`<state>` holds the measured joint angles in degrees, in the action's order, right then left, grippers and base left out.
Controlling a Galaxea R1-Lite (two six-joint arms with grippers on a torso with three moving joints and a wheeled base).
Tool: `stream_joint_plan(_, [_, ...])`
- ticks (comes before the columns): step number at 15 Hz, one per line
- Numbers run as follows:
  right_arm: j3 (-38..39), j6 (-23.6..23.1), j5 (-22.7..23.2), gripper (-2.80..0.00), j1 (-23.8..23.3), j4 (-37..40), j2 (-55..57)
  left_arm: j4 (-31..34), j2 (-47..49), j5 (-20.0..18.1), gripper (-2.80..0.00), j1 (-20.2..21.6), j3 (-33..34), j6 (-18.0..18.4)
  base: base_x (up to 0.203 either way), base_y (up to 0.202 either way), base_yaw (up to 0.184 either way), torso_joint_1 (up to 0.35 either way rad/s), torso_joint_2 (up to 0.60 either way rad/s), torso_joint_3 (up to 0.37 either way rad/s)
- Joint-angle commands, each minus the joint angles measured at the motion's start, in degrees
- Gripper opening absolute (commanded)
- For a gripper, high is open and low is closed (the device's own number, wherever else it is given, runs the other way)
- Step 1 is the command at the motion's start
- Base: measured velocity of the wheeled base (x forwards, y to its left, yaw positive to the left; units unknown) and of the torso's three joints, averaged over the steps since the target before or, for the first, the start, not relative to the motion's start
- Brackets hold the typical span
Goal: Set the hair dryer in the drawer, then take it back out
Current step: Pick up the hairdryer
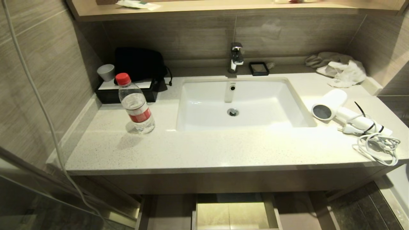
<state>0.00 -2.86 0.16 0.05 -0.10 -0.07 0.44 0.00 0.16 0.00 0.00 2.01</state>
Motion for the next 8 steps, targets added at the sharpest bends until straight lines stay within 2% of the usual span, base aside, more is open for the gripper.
stream_joint_plan(1, [0.1,0.05,0.02,-2.8,0.04,-0.17,0.07,0.0,0.0,0.02,-2.8,0.0,0.0,0.01,0.0,0.0,0.0,0.269,-0.21,0.051])
stream_joint_plan(4, [0.12,0.05,0.02,-2.8,0.04,-0.11,0.07,-0.07,0.0,0.02,-2.8,0.0,0.0,-0.08,0.0,0.0,0.0,0.322,-0.26,0.063])
stream_joint_plan(8, [0.09,0.14,-0.07,-2.8,0.04,-0.08,0.07,0.0,0.0,0.02,-2.8,0.0,0.0,0.01,0.0,0.0,0.0,0.081,-0.07,0.017])
